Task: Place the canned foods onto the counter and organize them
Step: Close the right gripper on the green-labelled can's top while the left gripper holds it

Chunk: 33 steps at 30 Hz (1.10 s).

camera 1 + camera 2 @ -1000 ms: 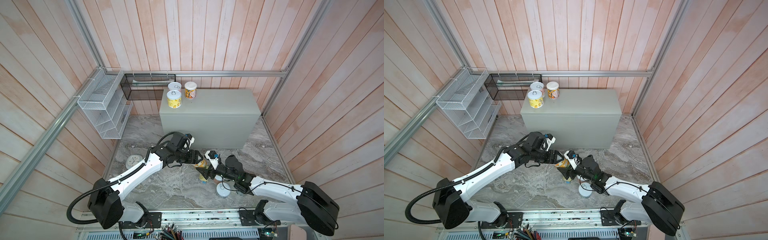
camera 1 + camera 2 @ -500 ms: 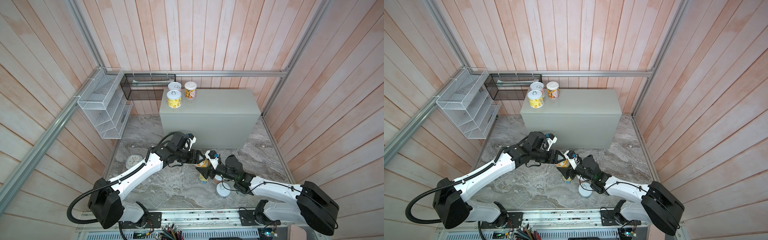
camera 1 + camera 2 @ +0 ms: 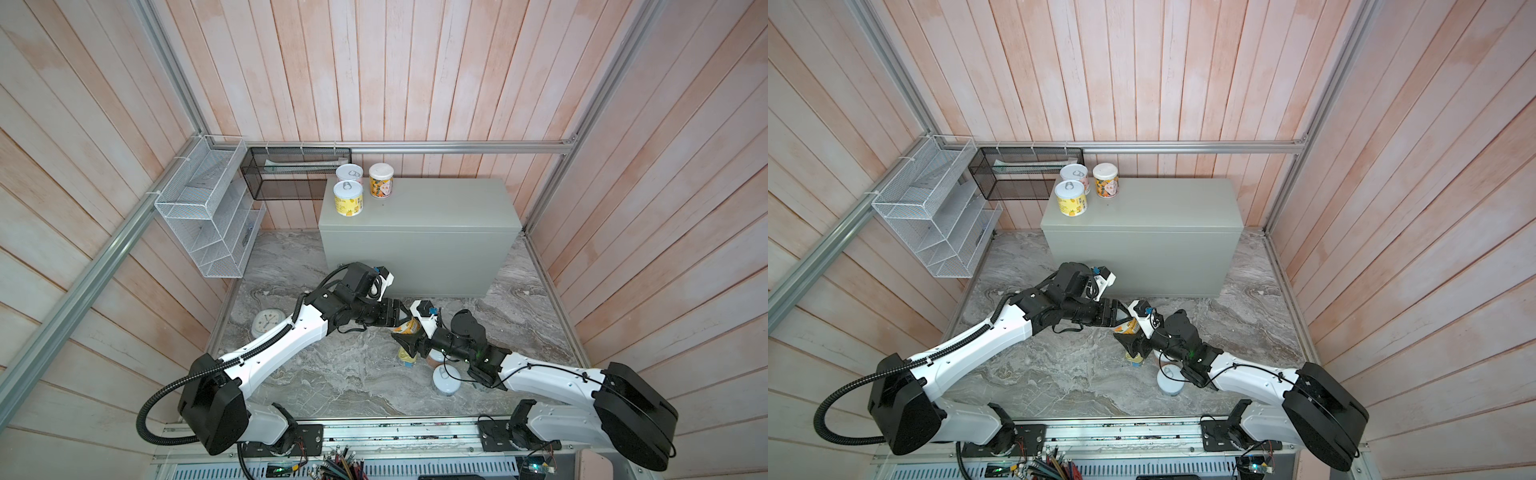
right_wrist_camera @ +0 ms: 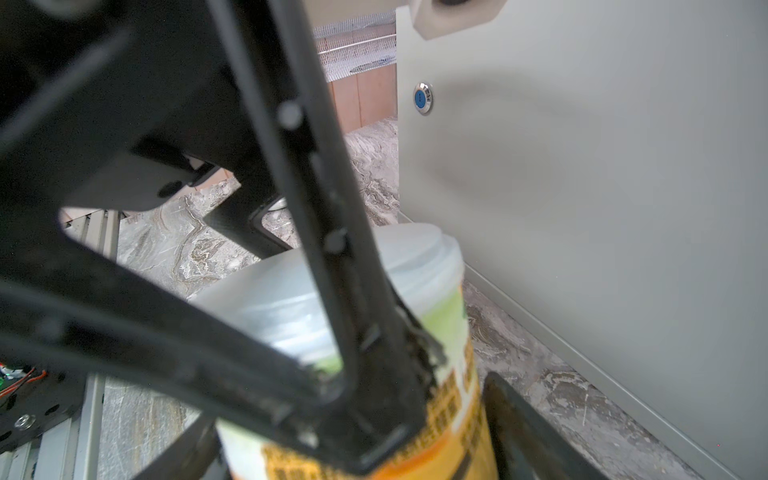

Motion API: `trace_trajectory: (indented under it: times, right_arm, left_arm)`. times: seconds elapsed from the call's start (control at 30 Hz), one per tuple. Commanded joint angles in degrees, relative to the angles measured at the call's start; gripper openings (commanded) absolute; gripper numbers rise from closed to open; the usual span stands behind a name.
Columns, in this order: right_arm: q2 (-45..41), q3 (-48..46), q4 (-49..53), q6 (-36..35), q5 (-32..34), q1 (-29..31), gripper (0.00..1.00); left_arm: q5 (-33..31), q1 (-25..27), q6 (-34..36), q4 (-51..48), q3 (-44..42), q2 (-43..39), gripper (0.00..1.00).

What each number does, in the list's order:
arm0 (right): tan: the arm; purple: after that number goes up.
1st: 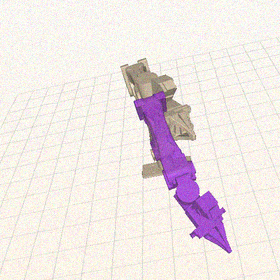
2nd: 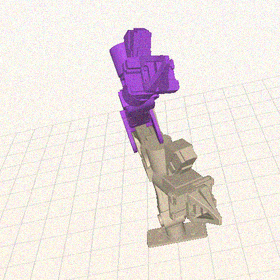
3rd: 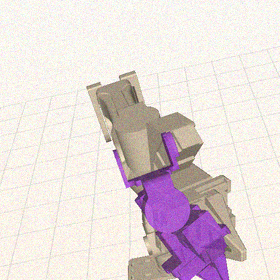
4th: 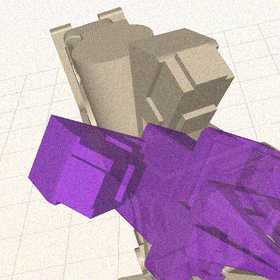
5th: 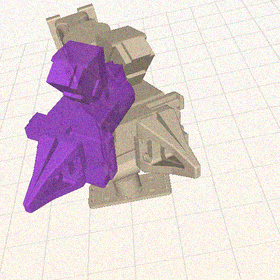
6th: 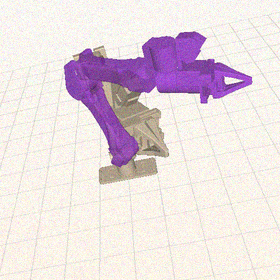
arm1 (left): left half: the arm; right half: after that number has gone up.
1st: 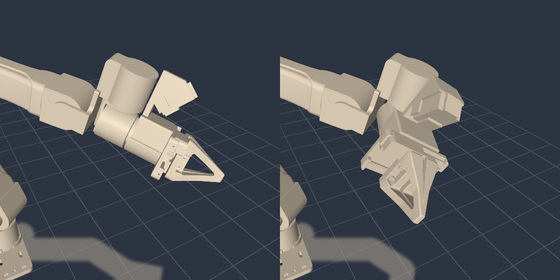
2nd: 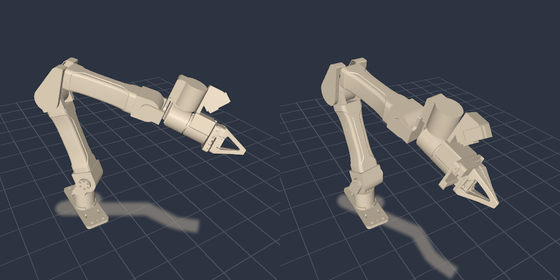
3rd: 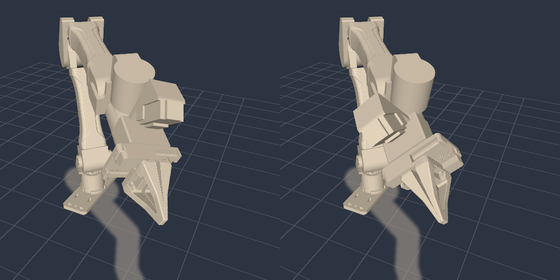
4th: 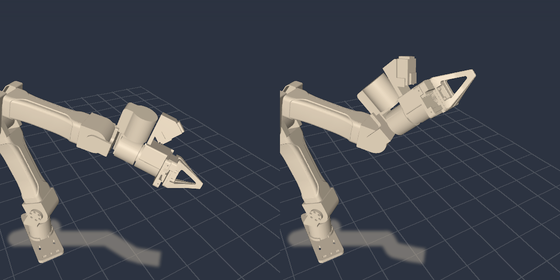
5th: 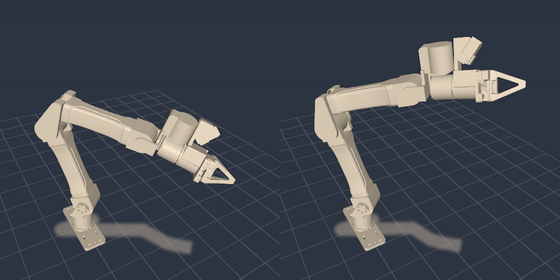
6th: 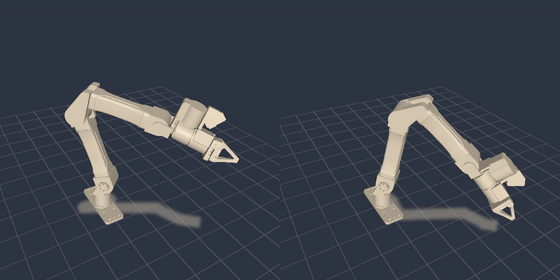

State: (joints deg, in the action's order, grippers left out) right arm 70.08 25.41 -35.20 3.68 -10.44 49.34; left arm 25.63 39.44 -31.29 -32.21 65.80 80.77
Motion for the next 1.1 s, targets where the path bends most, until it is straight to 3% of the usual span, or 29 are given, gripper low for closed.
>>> trace_trajectory:
  times: [0.0,0.5,0.6,0.7,0.8,0.9,1.07]
  right_arm:
    - [0.49,0.49,-2.27,1.24,0.33,-0.04,0.83]
    - [-1.23,-0.42,-2.81,1.62,2.57,-0.1,0.7]
    - [-1.91,-0.58,-2.82,1.92,3.35,-0.08,0.68]
    - [-2.35,-0.88,-2.93,2.29,4.25,-0.05,0.67]
    - [-2.51,-1.06,-3.2,2.56,4.73,-0.08,0.66]
    - [-2.63,-1.35,-3.77,3.22,5.32,-0.07,0.65]
    - [-2.84,-1.39,-3.88,3.52,6.24,-0.05,0.64]
  left_arm:
    - [4.1,0.38,0.0,3.11,3.37,-0.34,0.57]
    - [4.19,0.23,0.09,3.52,2.67,0.09,0.57]
    - [3.99,0.11,0.17,3.53,2.21,-0.08,0.64]
    - [2.8,-0.3,0.43,3.42,1.42,-0.11,0.83]
    - [0.86,-1.83,0.38,3.21,-0.14,-0.17,0.84]
    - [2.79,-2.52,-0.72,5.57,-1.95,-0.6,0.84]
    - [2.44,-2.53,-0.71,5.51,-2.17,-0.79,1.0]
